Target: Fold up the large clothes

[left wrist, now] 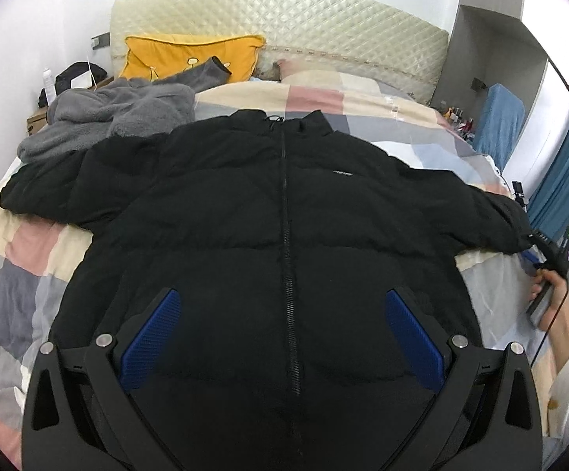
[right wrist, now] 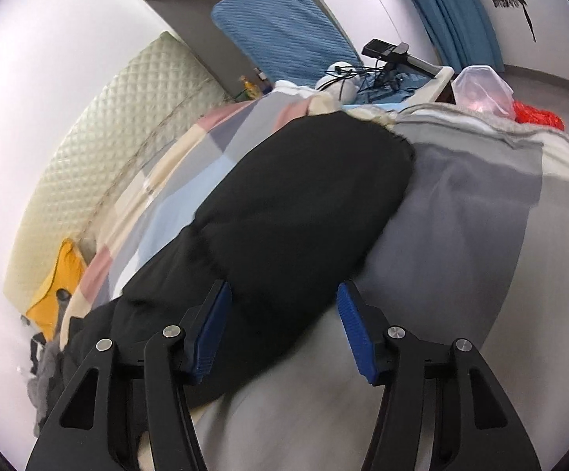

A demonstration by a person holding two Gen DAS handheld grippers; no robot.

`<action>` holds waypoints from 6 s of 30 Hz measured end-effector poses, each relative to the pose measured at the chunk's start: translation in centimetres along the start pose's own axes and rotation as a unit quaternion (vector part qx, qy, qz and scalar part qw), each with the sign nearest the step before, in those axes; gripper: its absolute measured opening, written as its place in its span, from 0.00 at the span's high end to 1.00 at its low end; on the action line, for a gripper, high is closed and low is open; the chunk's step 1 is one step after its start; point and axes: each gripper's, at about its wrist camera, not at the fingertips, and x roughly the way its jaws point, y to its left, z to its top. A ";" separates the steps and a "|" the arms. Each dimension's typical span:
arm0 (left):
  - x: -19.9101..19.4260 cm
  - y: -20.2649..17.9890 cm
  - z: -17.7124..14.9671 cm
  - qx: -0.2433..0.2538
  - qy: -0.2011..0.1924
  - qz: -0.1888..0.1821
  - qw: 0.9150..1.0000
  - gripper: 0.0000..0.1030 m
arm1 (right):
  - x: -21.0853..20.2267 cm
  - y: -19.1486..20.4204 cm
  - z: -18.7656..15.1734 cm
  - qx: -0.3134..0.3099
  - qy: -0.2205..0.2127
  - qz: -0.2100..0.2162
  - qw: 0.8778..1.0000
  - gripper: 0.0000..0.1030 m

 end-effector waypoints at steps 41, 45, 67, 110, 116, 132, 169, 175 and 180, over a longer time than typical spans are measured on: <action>-9.3 7.2 0.8 0.010 -0.053 0.085 0.995 0.00 | -18.2 22.0 7.1 -0.153 -0.220 0.047 0.962 0.98; -11.2 8.8 0.1 0.002 -0.051 0.084 0.995 0.00 | -21.0 28.6 4.0 -0.201 -0.220 0.097 0.950 0.98; -13.7 19.0 -3.8 -0.056 -0.042 0.093 0.993 0.00 | -13.0 52.0 -31.3 -0.427 0.021 0.263 0.865 0.98; -3.1 12.1 7.9 -0.039 -0.074 0.048 0.995 0.00 | -12.7 35.5 -22.3 -0.411 0.037 0.178 0.893 0.43; 6.5 14.1 8.1 -0.058 -0.011 0.060 0.996 0.09 | -8.2 29.7 -20.9 -0.391 0.074 0.113 0.910 0.32; 16.3 18.2 5.5 -0.097 0.079 0.100 0.987 0.19 | -1.8 24.2 -22.7 -0.378 0.146 0.018 0.914 0.24; 12.4 16.6 5.9 -0.082 0.021 0.046 0.995 0.64 | -5.1 25.7 -22.4 -0.364 0.074 0.060 0.926 0.24; 7.2 13.9 4.8 -0.045 -0.016 0.040 0.998 0.52 | -10.6 27.6 -22.3 -0.367 0.044 0.105 0.923 0.23; 2.3 11.2 3.7 -0.005 -0.052 0.047 0.998 0.47 | -15.6 27.6 -22.6 -0.360 0.023 0.133 0.923 0.23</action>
